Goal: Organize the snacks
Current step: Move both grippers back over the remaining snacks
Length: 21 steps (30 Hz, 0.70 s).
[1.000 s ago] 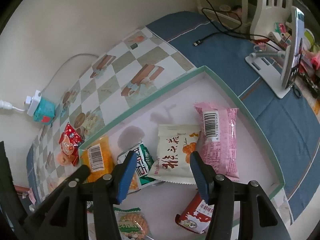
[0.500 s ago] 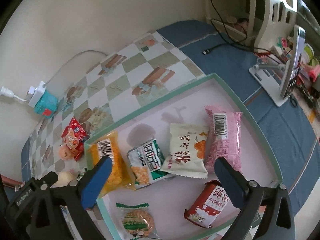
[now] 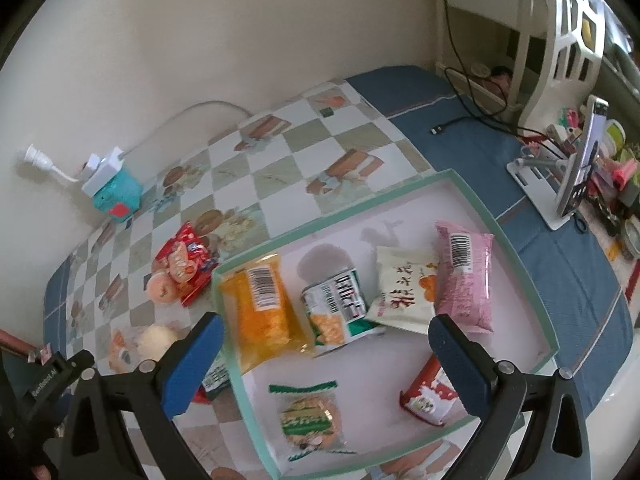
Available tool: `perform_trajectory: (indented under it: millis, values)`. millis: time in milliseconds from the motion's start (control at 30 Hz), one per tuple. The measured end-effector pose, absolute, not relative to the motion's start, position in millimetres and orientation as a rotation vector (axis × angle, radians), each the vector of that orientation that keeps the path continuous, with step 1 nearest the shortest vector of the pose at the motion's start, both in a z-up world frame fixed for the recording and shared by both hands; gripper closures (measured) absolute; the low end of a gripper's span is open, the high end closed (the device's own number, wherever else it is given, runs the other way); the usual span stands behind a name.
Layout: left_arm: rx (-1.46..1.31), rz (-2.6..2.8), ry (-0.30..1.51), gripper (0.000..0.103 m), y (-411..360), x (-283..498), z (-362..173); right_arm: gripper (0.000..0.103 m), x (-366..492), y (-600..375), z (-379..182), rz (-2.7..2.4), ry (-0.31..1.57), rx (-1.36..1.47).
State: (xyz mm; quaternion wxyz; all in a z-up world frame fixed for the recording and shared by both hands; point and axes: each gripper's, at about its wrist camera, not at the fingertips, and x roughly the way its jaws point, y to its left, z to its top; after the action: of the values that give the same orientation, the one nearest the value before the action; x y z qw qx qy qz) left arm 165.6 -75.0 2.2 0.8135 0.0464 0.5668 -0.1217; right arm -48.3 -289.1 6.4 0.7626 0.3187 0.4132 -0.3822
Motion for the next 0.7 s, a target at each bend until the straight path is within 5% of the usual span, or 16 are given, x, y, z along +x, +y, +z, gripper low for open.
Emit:
perform_trajectory:
  millis: [700]
  values:
    - [0.043,-0.158,1.222,0.004,-1.0,182.3,8.5,0.0,-5.8,-224.0,24.7,-0.713,0.901,0.606]
